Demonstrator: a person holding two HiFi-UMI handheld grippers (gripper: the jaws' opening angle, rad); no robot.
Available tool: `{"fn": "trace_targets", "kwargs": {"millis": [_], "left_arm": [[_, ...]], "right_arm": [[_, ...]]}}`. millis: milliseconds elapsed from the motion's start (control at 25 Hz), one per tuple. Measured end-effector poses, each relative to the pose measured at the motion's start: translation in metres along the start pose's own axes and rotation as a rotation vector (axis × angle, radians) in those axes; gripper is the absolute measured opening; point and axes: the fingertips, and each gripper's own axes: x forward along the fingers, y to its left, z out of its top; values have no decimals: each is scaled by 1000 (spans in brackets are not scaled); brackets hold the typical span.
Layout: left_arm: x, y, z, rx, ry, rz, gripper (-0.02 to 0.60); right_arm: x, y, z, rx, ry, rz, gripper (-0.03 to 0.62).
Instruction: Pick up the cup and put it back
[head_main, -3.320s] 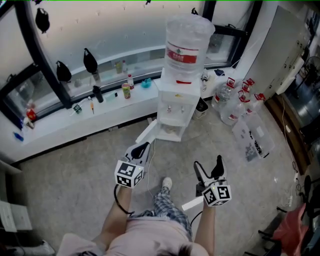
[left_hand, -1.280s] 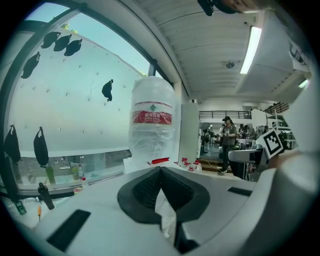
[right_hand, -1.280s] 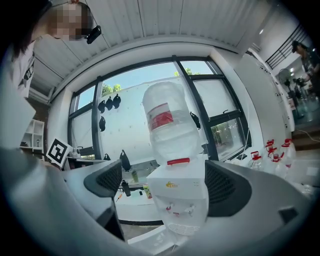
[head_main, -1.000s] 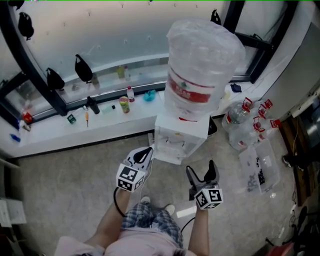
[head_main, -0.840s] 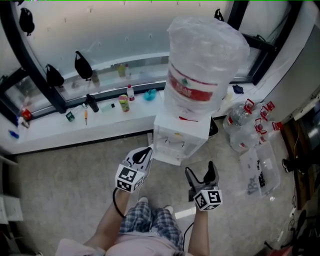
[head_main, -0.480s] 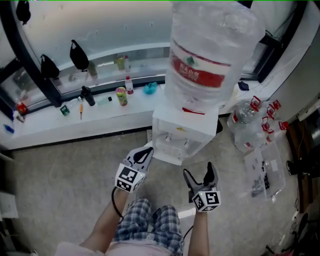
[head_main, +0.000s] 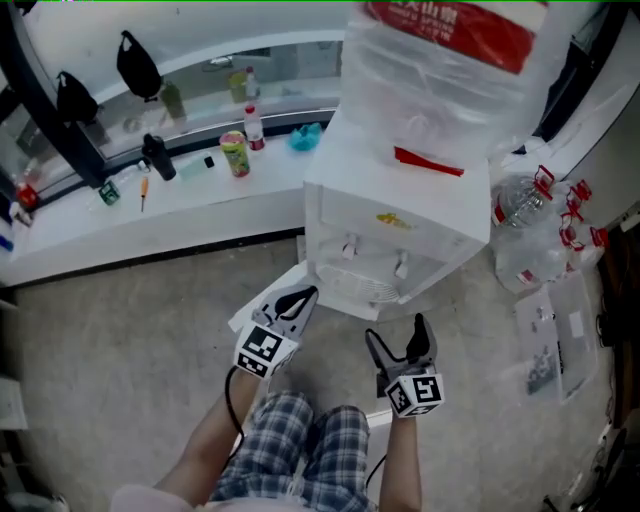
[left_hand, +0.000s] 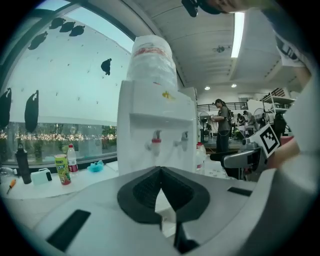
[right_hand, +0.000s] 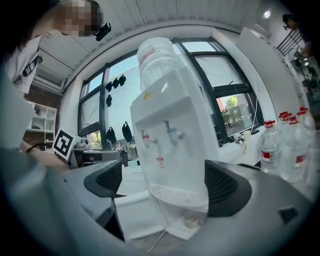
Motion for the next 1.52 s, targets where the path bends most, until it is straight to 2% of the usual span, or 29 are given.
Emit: {"fn": "trace_targets", "kwargs": {"millis": [160,360,720,840,1160,1360,1520], "left_arm": [[27,2,-83,11,6,-20,25],[57,10,-192,-20,9,-50,25],[100,25,-318,20,19,-87,25],[111,26,-341,20,12,-94,25],[130,29,-374,29,20,-106,25],[138,30,-386,5,25,-113,25],[140,27,-393,-25,26,-125,25]], "right_arm": [[21,-20,-89,-22,35,19,509],[45,-45,-194,-56,52,44,509],[79,-81,-313,-97,77,81,509],[87,-83,-343,-110,95,94,509],[123,-97,-396,-96,122,71,509],[148,-107,-422,-81,143,15,509],[167,-118,-437,-111,172,-74,509]]}}
